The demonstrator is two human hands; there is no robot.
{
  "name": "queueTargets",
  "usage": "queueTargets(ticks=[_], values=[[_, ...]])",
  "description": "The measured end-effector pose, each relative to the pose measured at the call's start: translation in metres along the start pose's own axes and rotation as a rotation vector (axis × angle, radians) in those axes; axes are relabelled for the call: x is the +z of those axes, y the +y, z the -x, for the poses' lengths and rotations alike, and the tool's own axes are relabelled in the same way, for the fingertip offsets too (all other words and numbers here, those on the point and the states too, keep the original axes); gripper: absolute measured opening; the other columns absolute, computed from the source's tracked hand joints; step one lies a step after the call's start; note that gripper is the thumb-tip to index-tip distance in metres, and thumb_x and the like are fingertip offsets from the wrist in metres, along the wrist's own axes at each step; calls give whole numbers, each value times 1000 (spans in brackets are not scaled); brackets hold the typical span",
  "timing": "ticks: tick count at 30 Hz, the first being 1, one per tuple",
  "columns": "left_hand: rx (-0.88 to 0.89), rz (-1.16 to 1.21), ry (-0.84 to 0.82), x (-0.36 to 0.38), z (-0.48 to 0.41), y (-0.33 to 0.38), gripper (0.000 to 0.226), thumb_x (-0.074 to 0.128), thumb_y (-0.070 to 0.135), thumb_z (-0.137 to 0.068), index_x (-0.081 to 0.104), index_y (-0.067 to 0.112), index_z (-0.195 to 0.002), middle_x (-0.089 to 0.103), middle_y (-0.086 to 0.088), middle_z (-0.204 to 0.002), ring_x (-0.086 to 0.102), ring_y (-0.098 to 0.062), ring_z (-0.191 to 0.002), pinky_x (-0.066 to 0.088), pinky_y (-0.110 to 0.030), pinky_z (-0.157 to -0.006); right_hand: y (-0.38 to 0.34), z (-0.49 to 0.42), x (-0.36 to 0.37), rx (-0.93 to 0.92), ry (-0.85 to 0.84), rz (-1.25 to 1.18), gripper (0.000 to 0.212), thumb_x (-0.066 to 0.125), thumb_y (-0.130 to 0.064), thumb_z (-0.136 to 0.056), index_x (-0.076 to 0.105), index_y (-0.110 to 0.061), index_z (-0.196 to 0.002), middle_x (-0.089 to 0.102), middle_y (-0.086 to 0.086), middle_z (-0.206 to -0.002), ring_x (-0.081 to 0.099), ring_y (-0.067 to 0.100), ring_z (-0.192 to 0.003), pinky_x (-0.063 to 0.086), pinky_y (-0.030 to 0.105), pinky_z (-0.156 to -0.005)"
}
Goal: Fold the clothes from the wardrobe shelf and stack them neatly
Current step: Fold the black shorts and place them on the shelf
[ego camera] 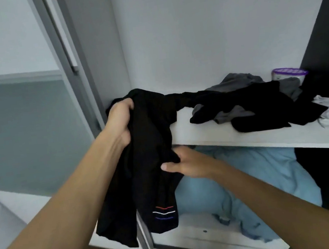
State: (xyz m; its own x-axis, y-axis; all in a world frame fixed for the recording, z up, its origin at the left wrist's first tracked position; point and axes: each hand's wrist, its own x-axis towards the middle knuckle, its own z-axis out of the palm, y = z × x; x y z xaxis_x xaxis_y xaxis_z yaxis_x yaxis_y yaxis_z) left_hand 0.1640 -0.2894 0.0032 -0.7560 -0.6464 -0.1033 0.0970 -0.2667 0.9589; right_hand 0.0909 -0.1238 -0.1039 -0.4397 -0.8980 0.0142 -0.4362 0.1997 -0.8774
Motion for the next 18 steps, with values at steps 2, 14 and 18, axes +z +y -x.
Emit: queueTargets(ticks=[2,14,18], values=[[-34,-102,6,-32,16,-25,17,46,1,-79,52,14,-70,58,3,-49,59,-11,-42,45,-19,-41,-14,25,19,26,-4,-97,18,67,-23,-91,72,-36,-79,71,-19,-82,67,-3,-82,48,18,-76],[-537,-740,-632,-116,123,-192,27,44,19,-104,65,9,-118,70,-14,-108,68,-17,-85,49,-22,-72,-40,145,112,354,209,-328,35,61,-6,-93,77,-24,-67,71,-3,-68,67,9,-65,48,21,-63],[-331,-731,-502,-111,128,-172,18,46,14,-102,63,16,-107,64,-7,-98,62,-11,-79,44,-22,-61,-57,140,100,361,543,-421,14,61,-11,-93,74,-9,-87,75,6,-77,71,22,-73,56,27,-68]])
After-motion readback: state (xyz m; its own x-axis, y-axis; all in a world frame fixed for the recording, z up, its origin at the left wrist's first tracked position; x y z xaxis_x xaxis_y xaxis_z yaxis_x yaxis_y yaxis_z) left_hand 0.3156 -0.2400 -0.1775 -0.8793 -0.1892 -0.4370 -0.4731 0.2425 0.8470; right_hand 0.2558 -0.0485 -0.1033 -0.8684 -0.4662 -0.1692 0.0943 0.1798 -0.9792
